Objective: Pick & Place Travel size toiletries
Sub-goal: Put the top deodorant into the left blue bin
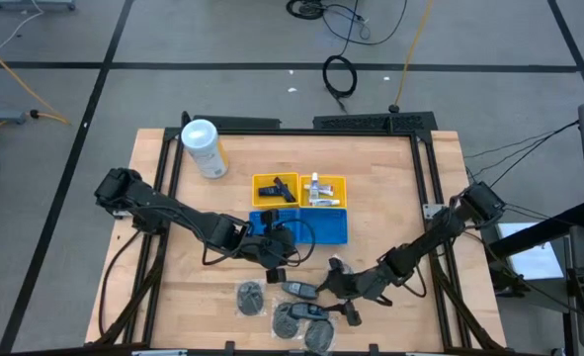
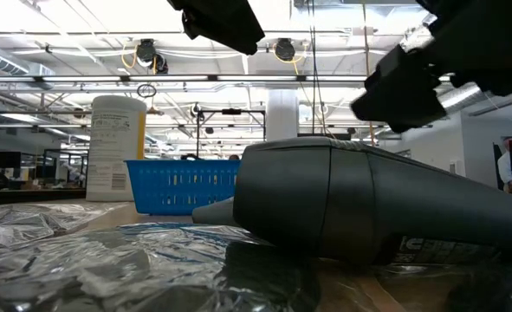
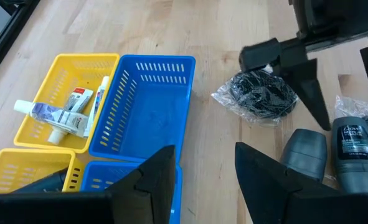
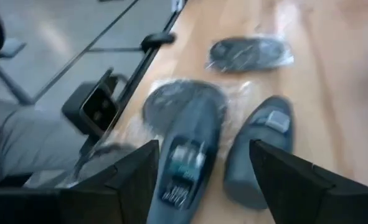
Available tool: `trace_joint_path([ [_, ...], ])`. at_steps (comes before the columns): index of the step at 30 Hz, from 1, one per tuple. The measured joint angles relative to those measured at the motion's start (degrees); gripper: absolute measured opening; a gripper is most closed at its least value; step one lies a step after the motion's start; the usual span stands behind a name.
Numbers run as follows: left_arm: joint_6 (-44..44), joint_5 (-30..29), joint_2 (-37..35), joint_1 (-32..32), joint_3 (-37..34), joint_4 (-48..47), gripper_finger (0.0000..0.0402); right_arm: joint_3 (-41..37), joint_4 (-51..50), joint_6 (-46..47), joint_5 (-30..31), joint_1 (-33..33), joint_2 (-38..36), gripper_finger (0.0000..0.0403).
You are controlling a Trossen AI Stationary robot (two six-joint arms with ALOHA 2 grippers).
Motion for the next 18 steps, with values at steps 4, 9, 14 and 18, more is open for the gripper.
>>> trace_joint_path([
  [4, 0.00, 0.00, 0.00, 0.00, 0.00, -0.02, 0.0161, 0.01, -0.28, 0.50, 4.00, 0.02, 0.01, 0.0250],
  [9, 0.01, 0.00, 0.00, 0.00, 0.00, -0.02, 0.0161, 0.01, -0.45, 1.24, 5.43, 0.55, -0.01, 0.0241],
  [14, 0.02, 0.00, 0.00, 0.00, 0.00, -0.04, 0.0161, -0.01, -1.33, 2.20, 9.61, 1.97, 1.05, 0.0231],
  [18, 0.02, 0.00, 0.00, 0.00, 0.00, -0.09, 0.0161, 0.01, -1.47, 4.51, 11.03, 2.35, 0.89, 0.0223],
])
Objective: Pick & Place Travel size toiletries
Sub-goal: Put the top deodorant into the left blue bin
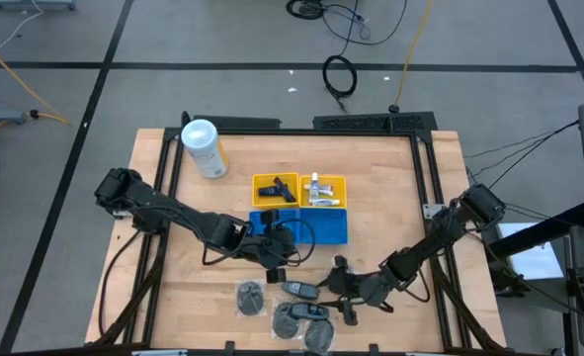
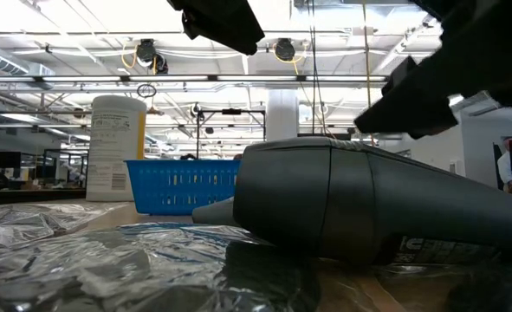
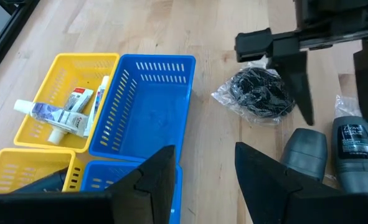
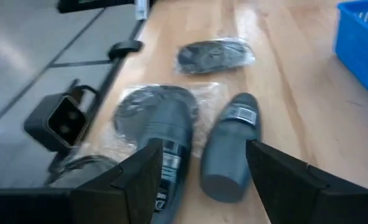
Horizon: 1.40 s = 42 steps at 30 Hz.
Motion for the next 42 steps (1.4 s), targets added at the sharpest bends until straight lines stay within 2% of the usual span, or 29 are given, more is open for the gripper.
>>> trace_joint_path([
  [5, 0.00, 0.00, 0.00, -0.02, 0.00, -0.03, 0.0161, -0.01, -0.20, 0.77, 2.92, 0.27, 0.05, 0.0219],
  [10, 0.00, 0.00, 0.00, -0.02, -0.02, -0.30, 0.0161, 0.03, 1.87, 2.42, 4.33, 0.54, 3.35, 0.0219],
  [20, 0.00, 0.09, 0.00, 0.00, -0.02, -0.35, 0.0161, 6.73, 2.00, 2.39, 6.06, 0.29, 10.50, 0.0219],
  [25, 0.00, 0.48, 0.00, -0.02, -0.02, -0.31, 0.0161, 9.22, -2.05, 3.29, 5.88, 0.01, 13.23, 0.0219],
  [42, 0.00, 0.52, 0.00, -0.09, -0.02, -0.32, 0.0161, 9.64, -0.89, 4.54, 6.01, -0.85, 14.10, 0.0219],
])
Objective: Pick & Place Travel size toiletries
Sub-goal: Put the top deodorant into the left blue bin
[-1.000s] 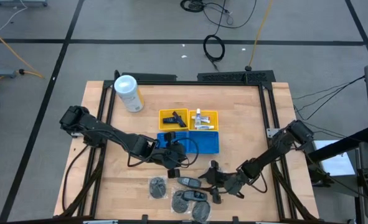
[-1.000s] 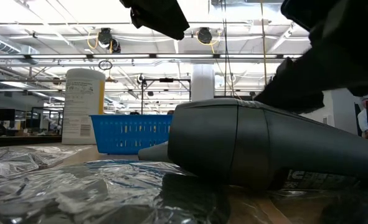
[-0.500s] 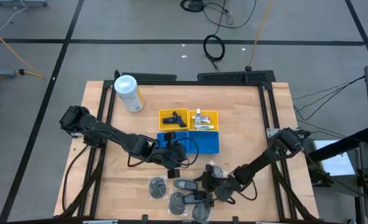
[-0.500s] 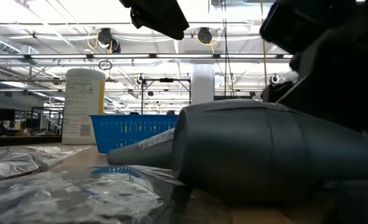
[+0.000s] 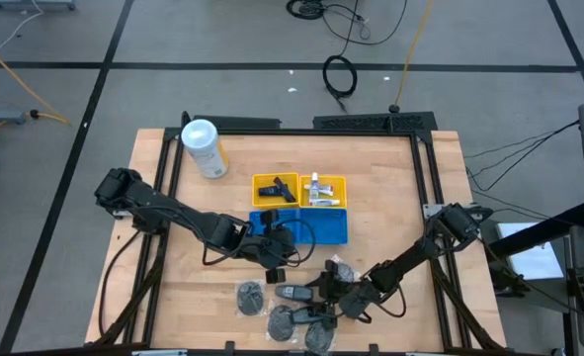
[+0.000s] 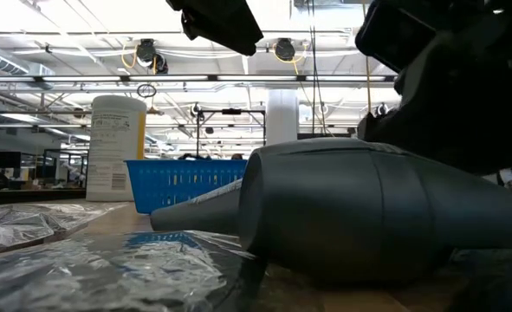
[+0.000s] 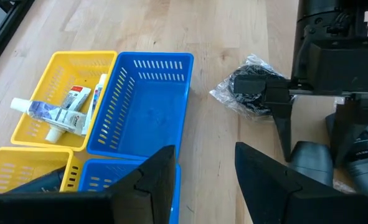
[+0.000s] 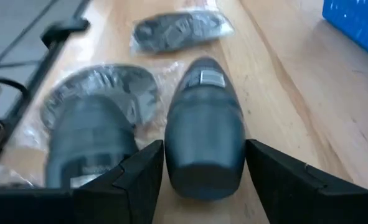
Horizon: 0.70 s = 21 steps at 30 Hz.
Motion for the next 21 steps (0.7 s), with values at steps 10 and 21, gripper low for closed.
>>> trace_joint_path([
  [10, 0.00, 0.04, 0.00, 0.04, 0.00, -0.17, 0.0161, 0.00, 1.13, 0.38, -2.91, -2.42, 0.00, 0.0219],
  [21, 0.00, 0.07, 0.00, 0.04, 0.00, -1.13, 0.0161, 0.00, 1.97, -0.88, -6.97, -3.71, 0.00, 0.0220],
])
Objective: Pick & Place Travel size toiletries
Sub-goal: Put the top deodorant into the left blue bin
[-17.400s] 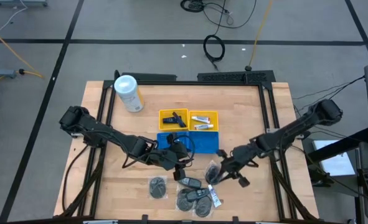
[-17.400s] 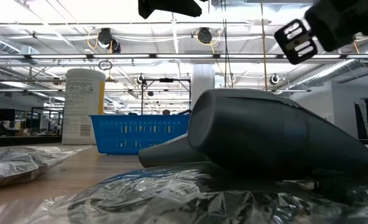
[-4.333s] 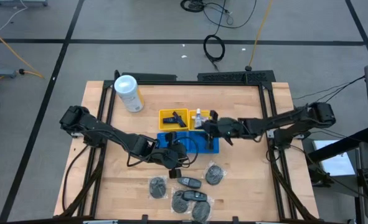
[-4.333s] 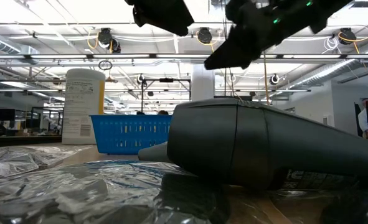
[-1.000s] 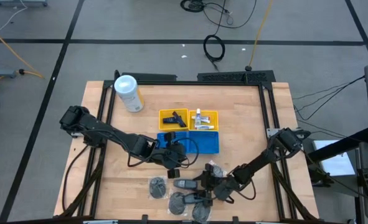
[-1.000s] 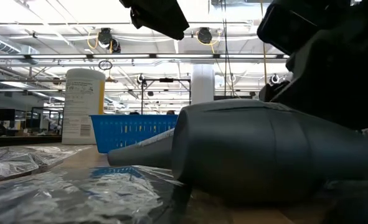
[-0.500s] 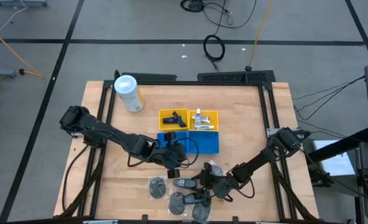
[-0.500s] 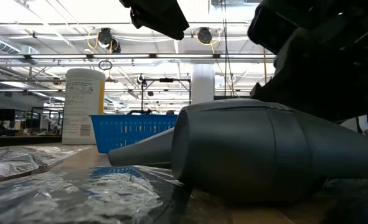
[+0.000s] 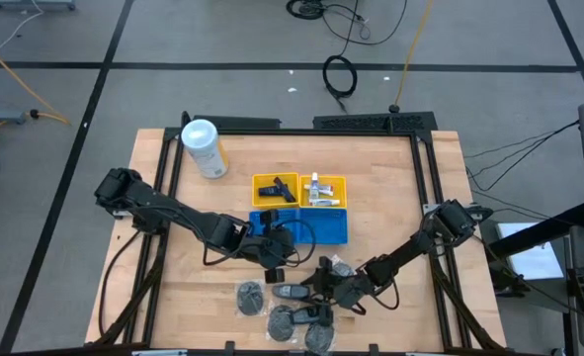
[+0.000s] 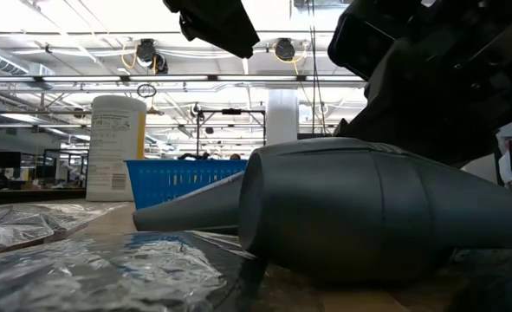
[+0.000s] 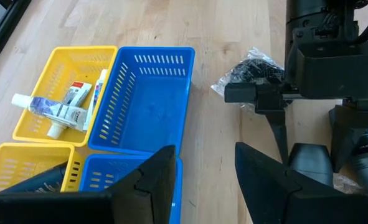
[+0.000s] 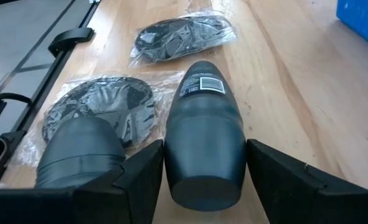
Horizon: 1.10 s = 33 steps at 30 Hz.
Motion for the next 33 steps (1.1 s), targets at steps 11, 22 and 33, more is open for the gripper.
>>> trace_joint_path([
  [11, 0.00, -0.02, 0.00, 0.00, 0.00, -0.02, 0.0161, 0.00, 0.00, -0.41, -1.03, -0.12, 0.00, 0.0221],
  [22, 0.00, -0.02, 0.00, 0.00, 0.00, -0.02, 0.0161, -0.02, -0.01, -0.60, -0.83, -0.79, 0.00, 0.0260],
  [33, 0.01, -0.04, 0.00, 0.00, 0.00, -0.03, 0.0161, -0.02, 0.43, -1.26, -1.01, -0.97, 0.00, 0.0255],
])
